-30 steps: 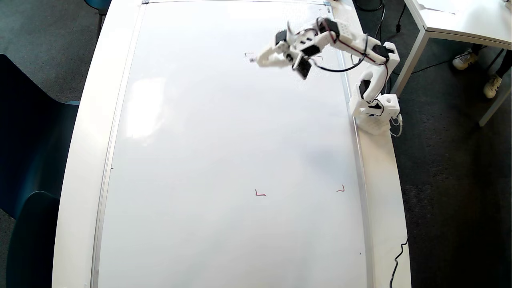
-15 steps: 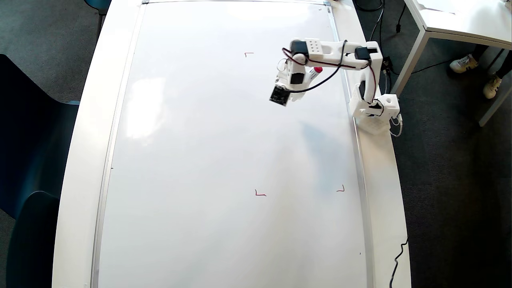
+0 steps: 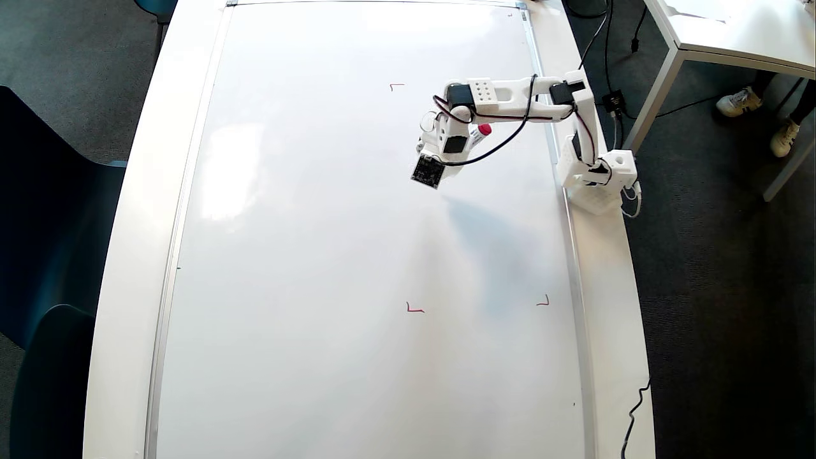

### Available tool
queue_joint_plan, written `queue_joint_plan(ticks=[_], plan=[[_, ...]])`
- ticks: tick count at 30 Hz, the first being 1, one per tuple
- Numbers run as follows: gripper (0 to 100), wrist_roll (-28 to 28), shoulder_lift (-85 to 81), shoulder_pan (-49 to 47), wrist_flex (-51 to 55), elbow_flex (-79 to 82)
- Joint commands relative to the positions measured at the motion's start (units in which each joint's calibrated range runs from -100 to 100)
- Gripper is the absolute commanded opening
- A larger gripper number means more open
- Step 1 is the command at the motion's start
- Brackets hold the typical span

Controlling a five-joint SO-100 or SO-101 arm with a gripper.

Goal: Draw on a whiteboard a robot head using a pen attached to the gripper

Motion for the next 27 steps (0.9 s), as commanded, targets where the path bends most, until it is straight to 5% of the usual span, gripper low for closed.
queue_joint_plan(ticks=[1,27], plan=[[1,0.04,-0.7,-2.19,-1.42,-2.44],[1,-1.79,2.16,-6.83,-1.86,-2.26]])
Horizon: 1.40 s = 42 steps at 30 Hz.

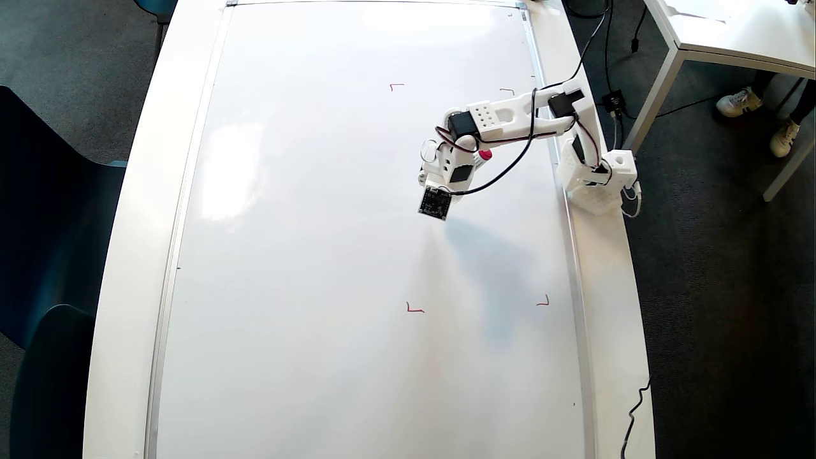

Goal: Draw on a whiteboard a robot head using a pen attached to the gripper

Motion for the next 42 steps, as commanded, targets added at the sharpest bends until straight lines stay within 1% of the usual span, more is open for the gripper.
queue_joint_plan(ticks=[1,22,25,28,32,42], plan=[[1,0.27,-0.55,0.26,0.59,-2.07],[1,0.22,0.45,-0.18,-0.19,-1.98],[1,2.47,1.96,0.41,-3.23,-1.17],[1,3.54,2.3,1.14,-5.57,-1.26],[1,3.54,2.97,2.4,-8.09,-1.17],[1,3.54,3.05,2.17,-8.96,0.65]])
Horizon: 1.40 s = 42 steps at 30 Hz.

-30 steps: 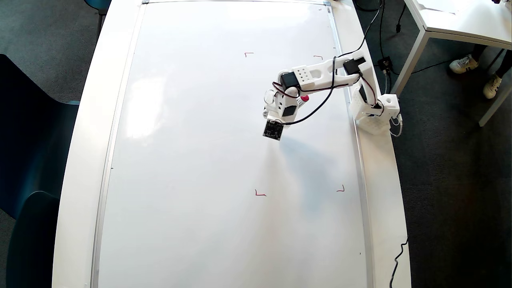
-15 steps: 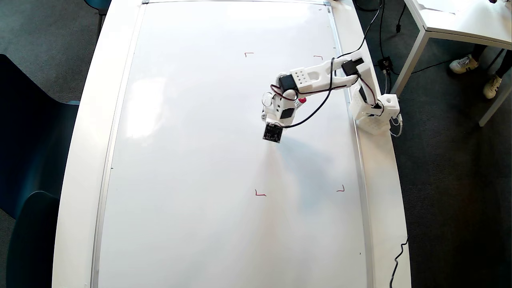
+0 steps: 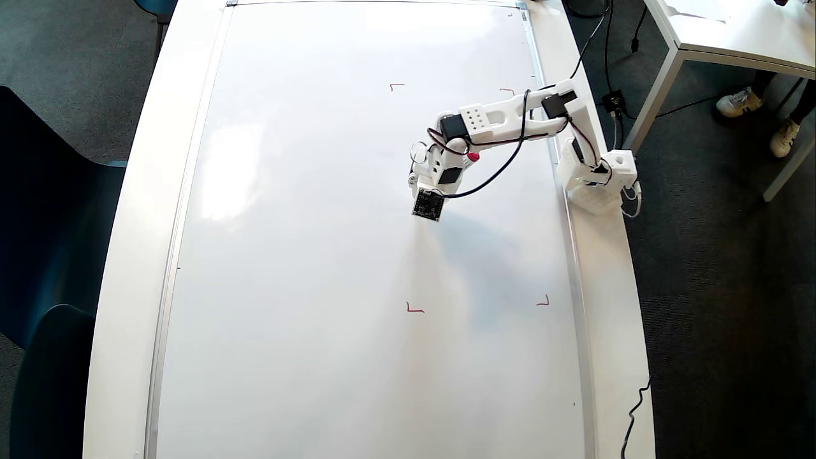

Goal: Draw on a whiteboard a robot head using a pen attached to the gripper

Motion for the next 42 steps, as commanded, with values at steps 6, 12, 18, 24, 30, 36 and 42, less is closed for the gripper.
queue_joint_plan(ticks=[6,12,18,24,30,36,42], plan=[[1,-0.16,-1.18,0.66,-1.96,3.92],[1,0.16,-1.35,0.66,-1.96,4.28],[1,1.45,-0.59,0.66,-1.96,4.37],[1,2.47,-1.35,0.66,-1.96,7.19],[1,2.47,-1.51,0.66,-1.01,8.73],[1,2.41,-5.62,0.73,-1.79,15.27],[1,2.14,-10.74,0.73,-1.88,23.44]])
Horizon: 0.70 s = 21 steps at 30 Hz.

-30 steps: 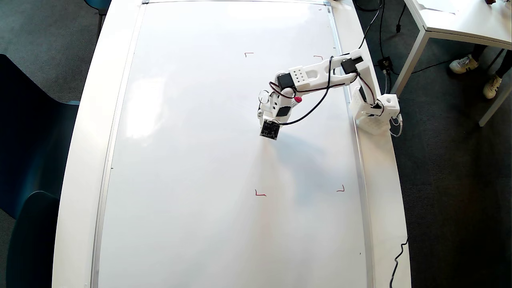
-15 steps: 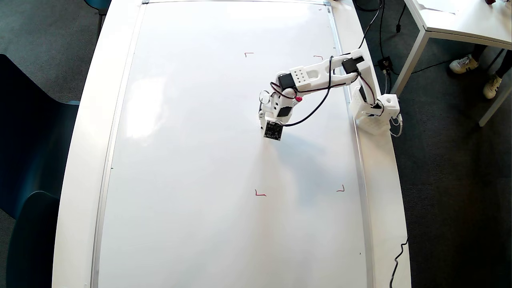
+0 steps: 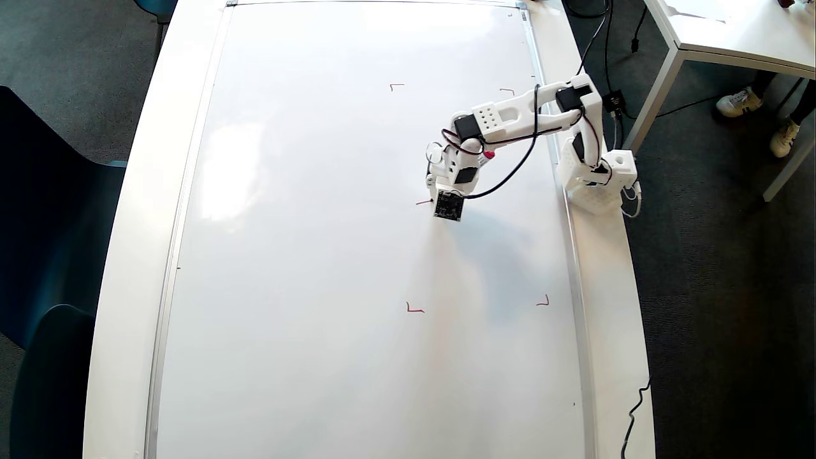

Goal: Draw on a whiteboard a robot head using a pen attached to the gripper

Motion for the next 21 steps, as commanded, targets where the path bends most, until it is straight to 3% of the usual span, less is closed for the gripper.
queue_joint_plan(ticks=[1,17,21], plan=[[1,-0.02,-2.69,0.58,0.23,4.52],[1,0.41,-15.77,0.51,-3.33,23.22],[1,2.82,-17.86,0.51,-3.33,26.49]])
